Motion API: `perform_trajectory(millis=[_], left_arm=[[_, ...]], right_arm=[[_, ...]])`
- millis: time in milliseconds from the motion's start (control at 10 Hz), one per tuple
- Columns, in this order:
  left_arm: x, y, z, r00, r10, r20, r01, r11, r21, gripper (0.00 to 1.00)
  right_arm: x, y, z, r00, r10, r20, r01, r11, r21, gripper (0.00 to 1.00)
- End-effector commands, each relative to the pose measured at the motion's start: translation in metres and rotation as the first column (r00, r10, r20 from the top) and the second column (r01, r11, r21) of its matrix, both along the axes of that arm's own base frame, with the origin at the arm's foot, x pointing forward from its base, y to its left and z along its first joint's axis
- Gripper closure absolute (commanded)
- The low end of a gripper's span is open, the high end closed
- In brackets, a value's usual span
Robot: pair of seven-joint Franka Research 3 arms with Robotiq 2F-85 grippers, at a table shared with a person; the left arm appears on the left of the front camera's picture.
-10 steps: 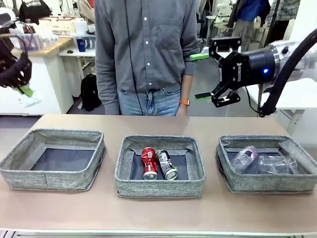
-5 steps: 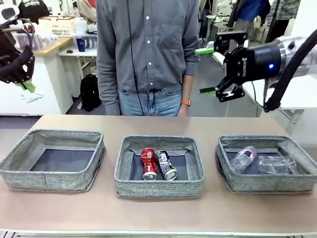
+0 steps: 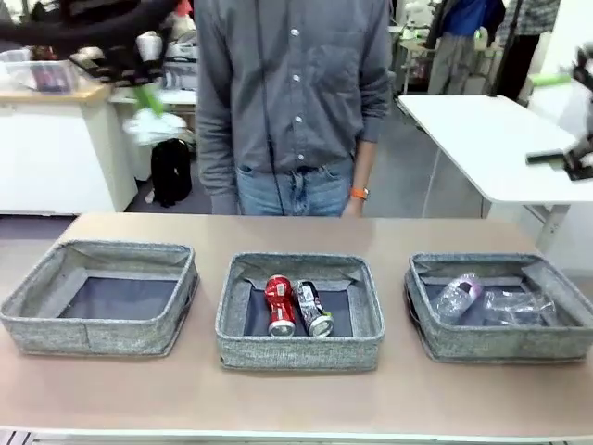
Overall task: Sort the waste into the appropriate baskets.
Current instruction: Pick up the waste item pointed out by the person.
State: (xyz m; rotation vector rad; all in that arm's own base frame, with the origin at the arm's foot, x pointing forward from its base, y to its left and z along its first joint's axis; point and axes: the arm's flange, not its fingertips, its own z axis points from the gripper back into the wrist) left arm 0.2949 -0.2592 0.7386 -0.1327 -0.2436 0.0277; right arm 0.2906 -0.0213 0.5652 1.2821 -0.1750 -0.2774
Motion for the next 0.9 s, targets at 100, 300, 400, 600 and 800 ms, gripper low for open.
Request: perform_trajectory(millis=[100, 300, 400, 600, 800], left_arm=[[0.034, -0.084, 0.043, 0.998, -0.001, 0.060, -0.004, 0.997, 0.081, 0.97], [0.052, -0.113, 0.045, 1.000, -0.021, 0.023, 0.019, 0.996, 0.086, 0.97], [0.024, -0.085, 0.032, 0.998, -0.026, 0.064, 0.023, 0.999, 0.045, 0.97], [0.024, -0.085, 0.032, 0.998, -0.026, 0.064, 0.023, 0.999, 0.045, 0.97], [0.024, -0.085, 0.032, 0.998, -0.026, 0.064, 0.023, 0.999, 0.045, 0.97]], right_arm=[[0.007, 0.004, 0.017, 0.999, -0.030, 0.044, 0.031, 1.000, -0.007, 0.00], [0.007, 0.004, 0.017, 0.999, -0.030, 0.044, 0.031, 1.000, -0.007, 0.00], [0.007, 0.004, 0.017, 0.999, -0.030, 0.044, 0.031, 1.000, -0.007, 0.00], [0.007, 0.004, 0.017, 0.999, -0.030, 0.044, 0.031, 1.000, -0.007, 0.00], [0.007, 0.004, 0.017, 0.999, -0.030, 0.044, 0.031, 1.000, -0.007, 0.00]])
